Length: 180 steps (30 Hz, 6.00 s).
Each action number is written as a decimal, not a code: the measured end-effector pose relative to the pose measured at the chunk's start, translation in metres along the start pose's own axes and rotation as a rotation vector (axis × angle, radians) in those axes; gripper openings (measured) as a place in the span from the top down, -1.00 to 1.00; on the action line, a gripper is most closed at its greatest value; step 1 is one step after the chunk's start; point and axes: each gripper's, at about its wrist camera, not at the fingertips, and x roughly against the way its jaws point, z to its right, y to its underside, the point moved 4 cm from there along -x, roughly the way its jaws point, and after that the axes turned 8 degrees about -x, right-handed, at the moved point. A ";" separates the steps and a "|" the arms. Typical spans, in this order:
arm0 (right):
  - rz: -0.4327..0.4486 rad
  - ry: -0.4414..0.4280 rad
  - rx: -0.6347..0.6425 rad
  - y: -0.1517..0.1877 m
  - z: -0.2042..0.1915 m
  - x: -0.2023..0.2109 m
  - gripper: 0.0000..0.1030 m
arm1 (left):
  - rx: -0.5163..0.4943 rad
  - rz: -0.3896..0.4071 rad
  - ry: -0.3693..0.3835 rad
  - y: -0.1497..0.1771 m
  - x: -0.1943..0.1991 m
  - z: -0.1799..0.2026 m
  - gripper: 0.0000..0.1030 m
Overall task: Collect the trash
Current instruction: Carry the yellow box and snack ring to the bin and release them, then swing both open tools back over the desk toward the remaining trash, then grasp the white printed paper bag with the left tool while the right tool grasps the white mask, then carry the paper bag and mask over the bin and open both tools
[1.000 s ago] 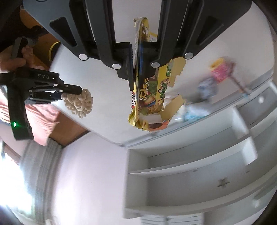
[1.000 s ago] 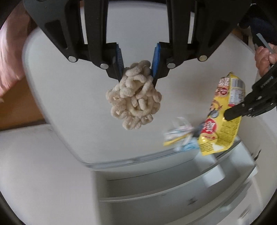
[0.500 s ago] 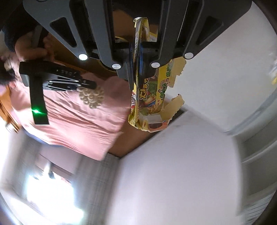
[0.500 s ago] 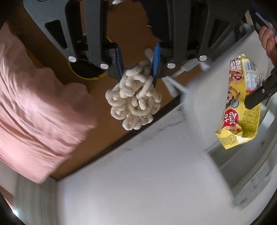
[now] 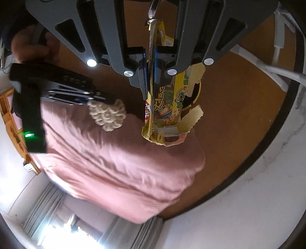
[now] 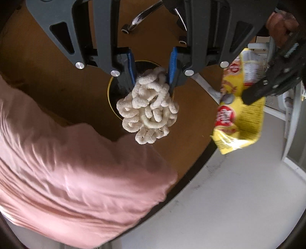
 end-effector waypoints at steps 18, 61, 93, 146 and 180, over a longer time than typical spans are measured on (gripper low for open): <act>-0.054 -0.003 -0.053 -0.006 0.024 -0.028 0.44 | 0.024 -0.052 0.015 -0.006 -0.058 -0.013 -0.45; 0.040 -0.432 0.763 0.109 -0.445 0.080 -0.45 | 0.605 0.262 -0.858 0.256 0.449 -0.248 -0.81; -0.136 -0.494 0.878 0.193 -0.612 0.021 0.57 | 0.972 0.203 -0.950 0.328 0.485 -0.421 -0.79; -0.027 0.088 -0.062 -0.002 0.017 -0.036 0.57 | -0.097 0.015 -0.128 0.009 0.007 -0.011 0.60; 0.039 0.066 -0.153 -0.019 0.031 -0.037 -0.12 | -0.083 -0.070 -0.084 0.009 -0.050 -0.011 -0.35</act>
